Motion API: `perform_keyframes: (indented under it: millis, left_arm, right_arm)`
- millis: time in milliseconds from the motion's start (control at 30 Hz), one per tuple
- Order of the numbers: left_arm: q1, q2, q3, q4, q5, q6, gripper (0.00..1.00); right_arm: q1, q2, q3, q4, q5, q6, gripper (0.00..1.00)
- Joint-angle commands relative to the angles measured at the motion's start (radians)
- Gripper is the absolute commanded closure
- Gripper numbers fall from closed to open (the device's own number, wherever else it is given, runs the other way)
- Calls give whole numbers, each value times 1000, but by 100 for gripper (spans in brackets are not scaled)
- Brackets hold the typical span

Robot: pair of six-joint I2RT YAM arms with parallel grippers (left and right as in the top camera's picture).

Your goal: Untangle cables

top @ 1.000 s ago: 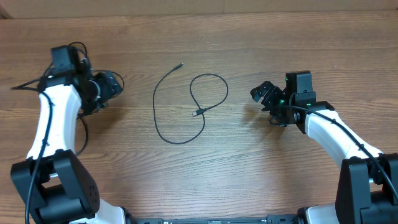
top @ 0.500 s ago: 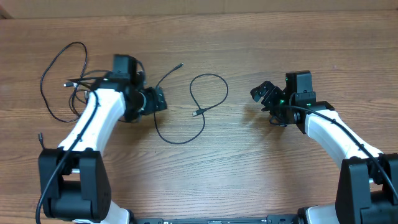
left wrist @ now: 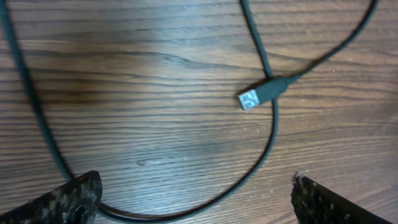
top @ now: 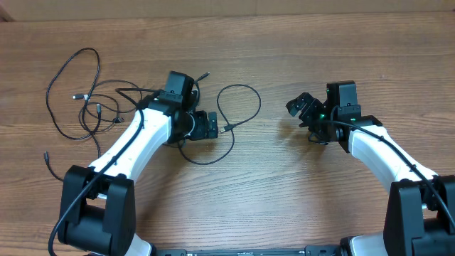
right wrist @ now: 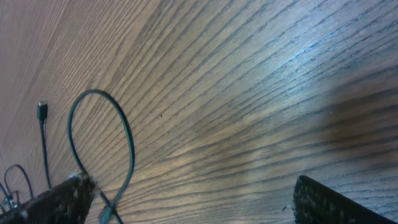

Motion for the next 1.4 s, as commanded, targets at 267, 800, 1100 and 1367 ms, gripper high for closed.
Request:
perform_keyframes:
  millis: [267, 800, 1100, 1367]
  left_arm:
    - [-100, -8, -10, 13, 8, -3, 10]
    - [-199, -8, -10, 63, 8, -4, 84]
    - [-212, -8, -10, 143, 0, -3, 78]
    - [-212, -8, -10, 187, -10, -51, 56]
  right_arm:
    - [-2, 7, -4, 6, -5, 2, 0]
    - [-2, 7, -4, 6, -5, 3, 0]
    - [-2, 7, -4, 7, -5, 3, 0]
    - [-2, 7, -4, 7, -5, 3, 0]
